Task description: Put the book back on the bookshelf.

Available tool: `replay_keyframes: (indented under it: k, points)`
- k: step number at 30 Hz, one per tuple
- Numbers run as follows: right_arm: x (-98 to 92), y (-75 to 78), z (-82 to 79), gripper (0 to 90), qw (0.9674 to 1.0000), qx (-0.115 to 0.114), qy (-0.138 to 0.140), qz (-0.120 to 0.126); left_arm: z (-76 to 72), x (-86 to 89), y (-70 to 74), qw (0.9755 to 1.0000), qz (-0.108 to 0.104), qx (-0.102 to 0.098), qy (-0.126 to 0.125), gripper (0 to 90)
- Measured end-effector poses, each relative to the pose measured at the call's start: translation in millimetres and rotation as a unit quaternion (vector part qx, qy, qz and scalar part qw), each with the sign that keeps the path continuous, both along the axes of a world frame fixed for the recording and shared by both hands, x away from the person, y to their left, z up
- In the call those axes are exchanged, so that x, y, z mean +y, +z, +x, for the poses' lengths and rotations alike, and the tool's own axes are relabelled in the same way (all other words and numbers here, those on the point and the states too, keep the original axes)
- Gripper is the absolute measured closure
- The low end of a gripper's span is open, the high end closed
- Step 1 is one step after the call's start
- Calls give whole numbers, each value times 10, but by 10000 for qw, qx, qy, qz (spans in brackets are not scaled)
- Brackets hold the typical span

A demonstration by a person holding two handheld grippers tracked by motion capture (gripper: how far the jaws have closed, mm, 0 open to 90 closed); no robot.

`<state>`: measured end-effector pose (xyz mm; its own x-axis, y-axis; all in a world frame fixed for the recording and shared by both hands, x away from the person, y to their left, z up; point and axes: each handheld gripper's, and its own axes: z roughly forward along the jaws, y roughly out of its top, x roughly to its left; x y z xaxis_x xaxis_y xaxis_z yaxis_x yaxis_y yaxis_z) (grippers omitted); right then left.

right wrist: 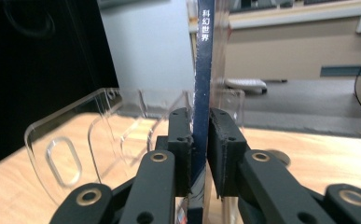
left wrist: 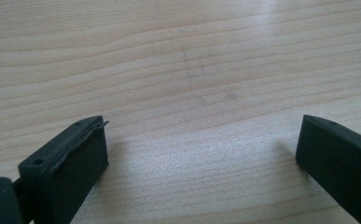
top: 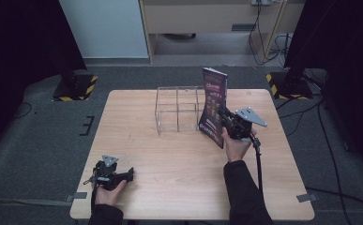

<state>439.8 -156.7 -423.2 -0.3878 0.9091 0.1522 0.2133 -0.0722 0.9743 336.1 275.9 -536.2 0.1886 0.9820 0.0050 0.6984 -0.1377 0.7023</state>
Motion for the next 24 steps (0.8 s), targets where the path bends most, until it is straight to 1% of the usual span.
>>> replay_keyframes:
  k: [4,6,8,14,19,22,24]
  points:
    - [-42,14,-26,787,9996,214,55,-177,0,1,1,10000,10,10,-5,13]
    - [-75,12,-35,782,9992,323,130,-213,0,1,2,10000,11,11,-5,13]
    - [-105,6,-59,783,9987,406,143,-287,0,1,2,10000,11,12,-5,13]
    - [-162,-24,-137,783,9978,498,224,-381,0,0,2,10000,11,12,-3,13]
    - [-192,-46,-206,774,9967,626,279,-427,0,0,2,10000,11,14,-2,13]
    - [-215,-65,-256,775,9954,735,320,-524,0,0,2,10000,11,12,-4,13]
    - [-238,-81,-285,777,9950,781,344,-518,0,0,2,10000,11,14,-1,13]
